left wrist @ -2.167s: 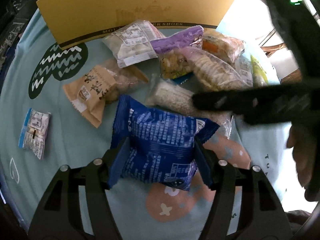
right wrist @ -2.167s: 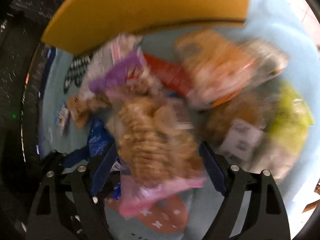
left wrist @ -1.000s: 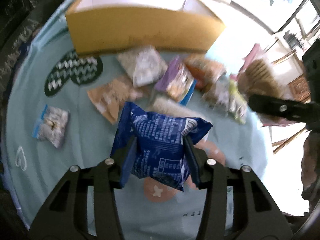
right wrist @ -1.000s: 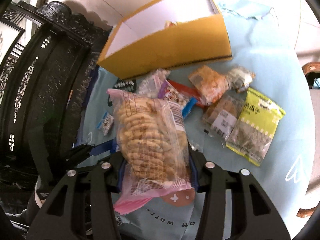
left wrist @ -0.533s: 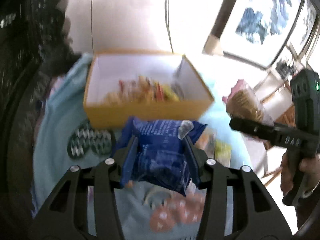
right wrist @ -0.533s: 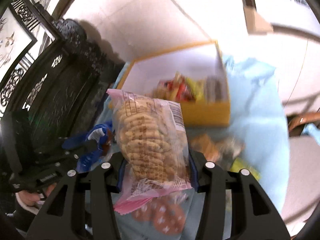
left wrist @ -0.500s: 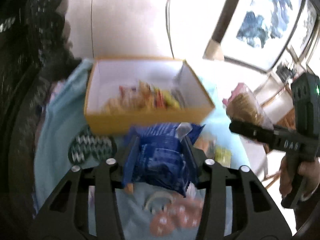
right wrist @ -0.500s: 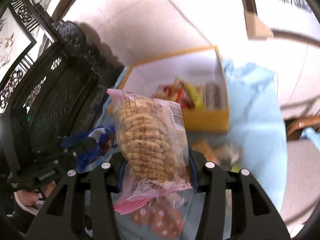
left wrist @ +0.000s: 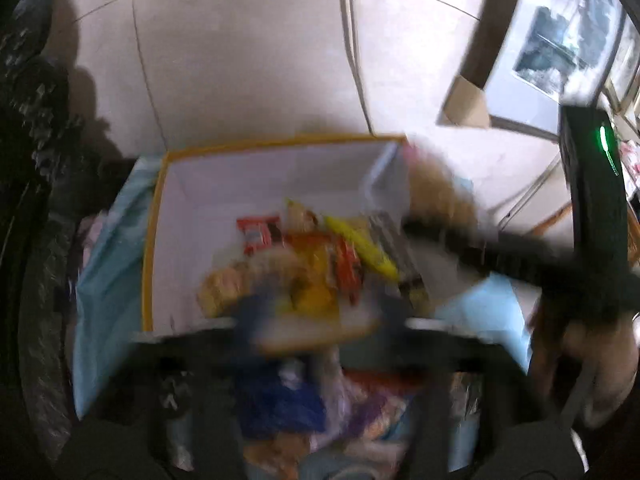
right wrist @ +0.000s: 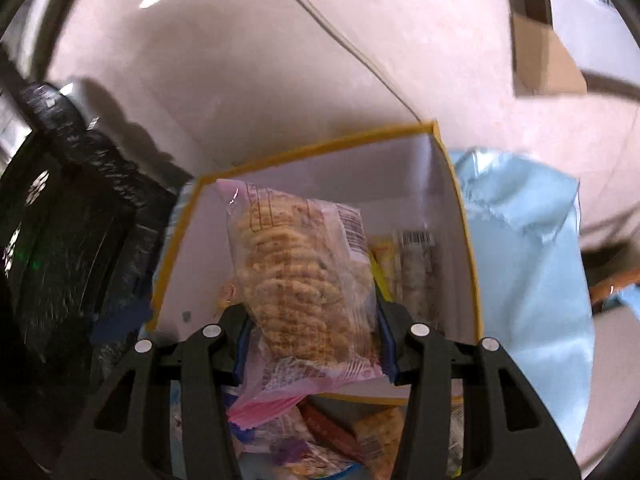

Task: Organize snacks
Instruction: 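Carry the blue bag into the box with the left gripper while the right drops the cracker bag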

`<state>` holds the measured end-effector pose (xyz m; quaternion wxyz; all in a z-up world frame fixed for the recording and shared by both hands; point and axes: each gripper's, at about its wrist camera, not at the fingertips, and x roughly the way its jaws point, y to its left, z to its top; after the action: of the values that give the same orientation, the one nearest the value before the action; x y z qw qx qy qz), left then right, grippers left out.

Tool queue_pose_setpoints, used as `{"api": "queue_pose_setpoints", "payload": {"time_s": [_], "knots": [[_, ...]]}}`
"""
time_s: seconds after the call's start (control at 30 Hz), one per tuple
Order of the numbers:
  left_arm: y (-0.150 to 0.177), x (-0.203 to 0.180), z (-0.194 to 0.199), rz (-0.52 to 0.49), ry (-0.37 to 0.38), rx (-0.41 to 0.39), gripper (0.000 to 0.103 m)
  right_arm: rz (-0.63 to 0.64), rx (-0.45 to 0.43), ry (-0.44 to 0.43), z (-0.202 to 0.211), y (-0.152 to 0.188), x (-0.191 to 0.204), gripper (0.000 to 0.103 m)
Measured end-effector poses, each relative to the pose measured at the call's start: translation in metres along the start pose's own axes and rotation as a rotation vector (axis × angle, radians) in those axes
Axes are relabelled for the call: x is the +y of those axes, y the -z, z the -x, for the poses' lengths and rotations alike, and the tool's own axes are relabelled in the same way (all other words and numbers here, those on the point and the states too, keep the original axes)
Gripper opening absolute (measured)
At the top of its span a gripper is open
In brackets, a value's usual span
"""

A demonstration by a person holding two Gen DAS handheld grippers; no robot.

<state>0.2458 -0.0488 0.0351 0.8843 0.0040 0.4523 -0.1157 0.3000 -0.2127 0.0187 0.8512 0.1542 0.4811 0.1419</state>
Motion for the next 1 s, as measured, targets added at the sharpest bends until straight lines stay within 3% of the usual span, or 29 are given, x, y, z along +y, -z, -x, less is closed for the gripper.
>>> {"api": "queue_pose_setpoints", "payload": {"time_s": [0.03,0.1,0.23,0.4,0.5,0.57,0.6,0.67,0.7,0.73,0.77,1.0], "knots": [[0.020,0.003,0.003,0.025,-0.018,0.002,0.095,0.020,-0.013,-0.012,0.008,0.005,-0.001,0.049],[0.051,0.009,-0.004,0.066,0.006,0.052,0.095,0.032,-0.010,-0.047,0.016,0.013,-0.003,0.049],[0.091,0.036,-0.043,0.180,-0.096,0.180,0.095,0.009,-0.003,-0.098,0.031,0.033,-0.007,0.049],[0.103,0.061,-0.080,0.280,-0.114,0.274,0.095,-0.005,0.004,-0.136,0.044,0.048,-0.002,0.049],[0.100,0.063,-0.097,0.283,-0.093,0.278,0.095,-0.005,0.008,-0.149,0.049,0.054,0.002,0.049],[0.104,0.070,-0.112,0.333,-0.030,0.299,0.087,-0.003,0.007,-0.157,0.054,0.058,0.007,0.049],[0.107,0.074,-0.118,0.365,-0.021,0.296,0.087,-0.002,0.011,-0.163,0.055,0.059,0.009,0.049],[0.108,0.073,-0.118,0.331,-0.027,0.278,0.082,0.004,0.015,-0.164,0.057,0.063,0.013,0.049],[0.110,0.071,-0.116,0.307,-0.042,0.275,0.076,0.005,0.020,-0.169,0.057,0.065,0.015,0.049],[0.111,0.072,-0.114,0.297,-0.058,0.276,0.061,0.006,0.023,-0.171,0.057,0.066,0.016,0.049],[0.111,0.072,-0.108,0.289,-0.053,0.276,0.055,0.009,0.023,-0.170,0.057,0.067,0.017,0.049],[0.106,0.060,-0.027,0.239,-0.059,0.144,0.054,0.026,0.022,-0.156,0.056,0.063,0.020,0.049]]}}
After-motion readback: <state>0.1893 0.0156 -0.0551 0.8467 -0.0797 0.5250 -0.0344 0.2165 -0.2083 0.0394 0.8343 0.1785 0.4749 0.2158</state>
